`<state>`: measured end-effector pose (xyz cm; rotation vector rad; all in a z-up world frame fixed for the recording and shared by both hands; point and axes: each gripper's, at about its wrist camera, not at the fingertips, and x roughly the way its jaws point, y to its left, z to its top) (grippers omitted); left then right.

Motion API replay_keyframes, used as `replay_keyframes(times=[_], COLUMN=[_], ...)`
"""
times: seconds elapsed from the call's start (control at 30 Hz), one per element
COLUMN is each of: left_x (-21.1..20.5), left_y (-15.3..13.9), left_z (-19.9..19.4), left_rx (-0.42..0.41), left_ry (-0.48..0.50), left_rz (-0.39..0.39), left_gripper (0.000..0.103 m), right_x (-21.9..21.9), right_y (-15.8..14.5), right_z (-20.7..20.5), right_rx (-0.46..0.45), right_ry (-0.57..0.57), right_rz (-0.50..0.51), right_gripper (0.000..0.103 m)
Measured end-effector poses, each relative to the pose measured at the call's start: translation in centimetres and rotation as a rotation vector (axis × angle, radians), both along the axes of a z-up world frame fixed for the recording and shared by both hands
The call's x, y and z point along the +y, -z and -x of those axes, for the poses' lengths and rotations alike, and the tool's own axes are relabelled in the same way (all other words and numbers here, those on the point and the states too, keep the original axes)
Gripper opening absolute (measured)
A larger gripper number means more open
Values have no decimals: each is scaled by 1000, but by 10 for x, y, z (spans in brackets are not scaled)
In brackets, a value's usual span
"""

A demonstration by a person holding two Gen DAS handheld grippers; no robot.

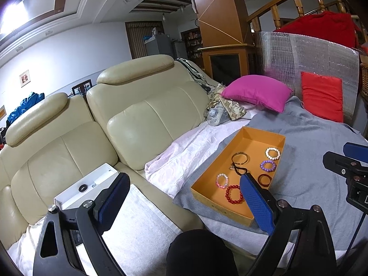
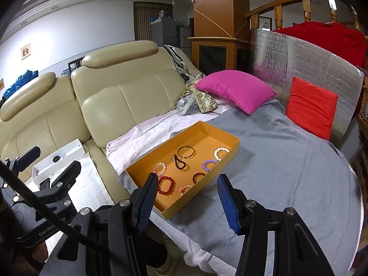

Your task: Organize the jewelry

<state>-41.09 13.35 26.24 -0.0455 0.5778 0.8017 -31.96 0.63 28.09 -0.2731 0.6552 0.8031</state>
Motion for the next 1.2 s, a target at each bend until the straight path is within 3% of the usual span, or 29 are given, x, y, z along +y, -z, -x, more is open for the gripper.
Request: replay_keyframes(times=[0.67,1.2], left_x=[20,19], left_y=[11,16], left_z=[-13,-17], left_rx=[19,23], left_ry=[-12,6], left_rz=[33,40], left_gripper=[96,96], right_x=[29,28], right_y=[17,26], right_z=[-24,-25], right_rx=[35,40], right_ry=[1,22], right_rz=[28,49], right_gripper=[57,57])
